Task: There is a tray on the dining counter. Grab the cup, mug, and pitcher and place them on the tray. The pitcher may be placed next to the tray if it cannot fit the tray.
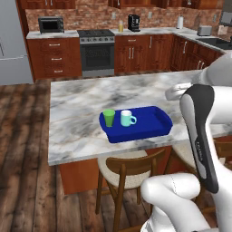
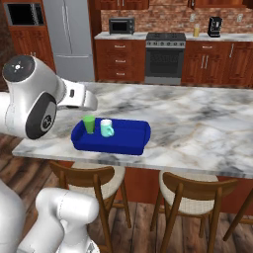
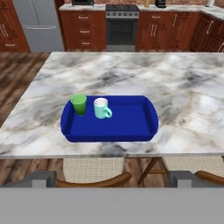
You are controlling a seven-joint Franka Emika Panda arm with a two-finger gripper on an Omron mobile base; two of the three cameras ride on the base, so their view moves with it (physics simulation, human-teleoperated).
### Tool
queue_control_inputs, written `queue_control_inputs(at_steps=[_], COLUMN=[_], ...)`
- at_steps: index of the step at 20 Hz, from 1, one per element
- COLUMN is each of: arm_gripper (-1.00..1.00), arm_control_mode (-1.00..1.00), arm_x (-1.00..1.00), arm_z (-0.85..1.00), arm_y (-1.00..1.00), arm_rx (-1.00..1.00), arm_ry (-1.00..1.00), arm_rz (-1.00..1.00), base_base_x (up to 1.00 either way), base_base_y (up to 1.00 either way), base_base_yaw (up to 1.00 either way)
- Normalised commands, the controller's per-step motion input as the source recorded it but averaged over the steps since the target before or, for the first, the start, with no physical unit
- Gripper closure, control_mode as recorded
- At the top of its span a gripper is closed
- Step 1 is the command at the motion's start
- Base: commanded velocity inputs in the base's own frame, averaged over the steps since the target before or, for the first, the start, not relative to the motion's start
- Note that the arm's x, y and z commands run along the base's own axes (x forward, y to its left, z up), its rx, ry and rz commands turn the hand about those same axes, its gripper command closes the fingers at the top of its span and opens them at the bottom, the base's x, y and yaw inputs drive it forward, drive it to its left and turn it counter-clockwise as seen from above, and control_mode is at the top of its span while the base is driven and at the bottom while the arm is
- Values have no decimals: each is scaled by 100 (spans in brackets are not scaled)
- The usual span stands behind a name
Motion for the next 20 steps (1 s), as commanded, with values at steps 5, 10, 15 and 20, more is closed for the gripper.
queue_control_inputs(at_steps=[5, 10, 15, 20], arm_gripper=[-100, -100, -100, -100], arm_control_mode=[-100, -100, -100, -100], arm_x=[-12, -21, -28, -6], arm_z=[0, 0, 0, 0], arm_y=[8, 8, 9, 5], arm_rx=[0, 0, 0, 0], arm_ry=[0, 0, 0, 0], arm_rz=[0, 0, 0, 0], base_base_x=[0, 0, 0, 0], base_base_y=[0, 0, 0, 0], base_base_yaw=[0, 0, 0, 0])
